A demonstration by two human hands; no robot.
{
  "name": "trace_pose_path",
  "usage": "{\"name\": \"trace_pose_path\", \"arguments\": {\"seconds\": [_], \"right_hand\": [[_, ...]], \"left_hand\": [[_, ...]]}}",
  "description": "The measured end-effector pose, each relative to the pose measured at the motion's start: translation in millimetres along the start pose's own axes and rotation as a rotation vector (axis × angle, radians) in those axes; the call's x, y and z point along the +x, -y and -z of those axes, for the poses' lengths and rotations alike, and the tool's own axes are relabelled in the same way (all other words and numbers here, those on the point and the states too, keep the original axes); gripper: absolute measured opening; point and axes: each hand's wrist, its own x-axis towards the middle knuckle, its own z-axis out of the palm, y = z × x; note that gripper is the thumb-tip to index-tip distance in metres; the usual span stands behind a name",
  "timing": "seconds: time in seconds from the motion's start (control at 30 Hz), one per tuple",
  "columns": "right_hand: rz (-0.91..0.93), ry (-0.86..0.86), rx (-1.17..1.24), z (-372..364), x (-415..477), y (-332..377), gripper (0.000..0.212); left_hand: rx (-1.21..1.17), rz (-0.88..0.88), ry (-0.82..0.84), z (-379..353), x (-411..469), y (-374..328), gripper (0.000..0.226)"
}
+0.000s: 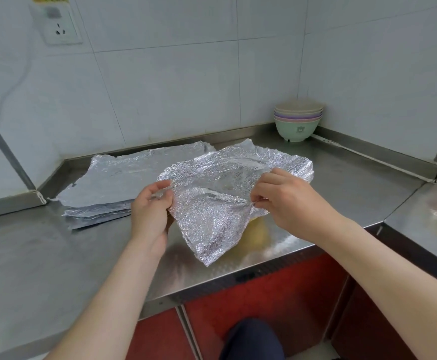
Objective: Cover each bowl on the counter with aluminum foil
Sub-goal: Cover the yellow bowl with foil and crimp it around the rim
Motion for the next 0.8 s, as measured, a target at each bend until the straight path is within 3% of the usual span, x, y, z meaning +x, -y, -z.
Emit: {"name": "trace_pose_path", "arguments": {"seconds": [0.1,0.17,0.2,0.27,0.33,0.43,0.5,0.63,0.8], "right_hand": [[-0.004,0.011,0.006,0.6,1.1,0.6,0.013],[-0.01,0.018,0.02,1.2,0.8,-0.8,0.014],[-0.011,0.024,0.027,1.7,0.7,-1.4,0.014],[-0.015,0.033,0.036,2.3,0.5,-2.3,0.014],[-0.022,0.042,0.038,2.8,1.1,-1.9,0.014],[-0.028,0.058,0.032,4.3,2.7,-1.6,0.014],[-0.035,0.07,0.029,7.1,2.0,-2.2,0.014],[-0.081,0.106,0.016,14.6,-0.9,0.1,0.013],[-0.182,0.137,0.113,27.7,5.7,10.3,0.016]], "left_hand": [[-0.051,0.149,0.034,1.4,6.2,-0.4,0.023],[0.029,0.13,-0.029,5.2,9.3,-3.6,0.025],[0.155,0.012,-0.106,8.5,10.7,-6.6,0.029],[0.491,-0.411,-0.205,9.3,4.3,-20.9,0.032],[0.666,-0.741,0.014,-4.2,-8.9,-37.3,0.028],[0.973,-0.833,0.548,-35.2,-27.7,-38.8,0.015],[1.139,-0.914,0.719,-44.9,-29.3,-27.0,0.028],[1.126,-0.897,0.779,-41.3,-23.8,-12.0,0.046],[1.158,-1.077,0.708,-46.0,-25.4,-5.6,0.042]]}}
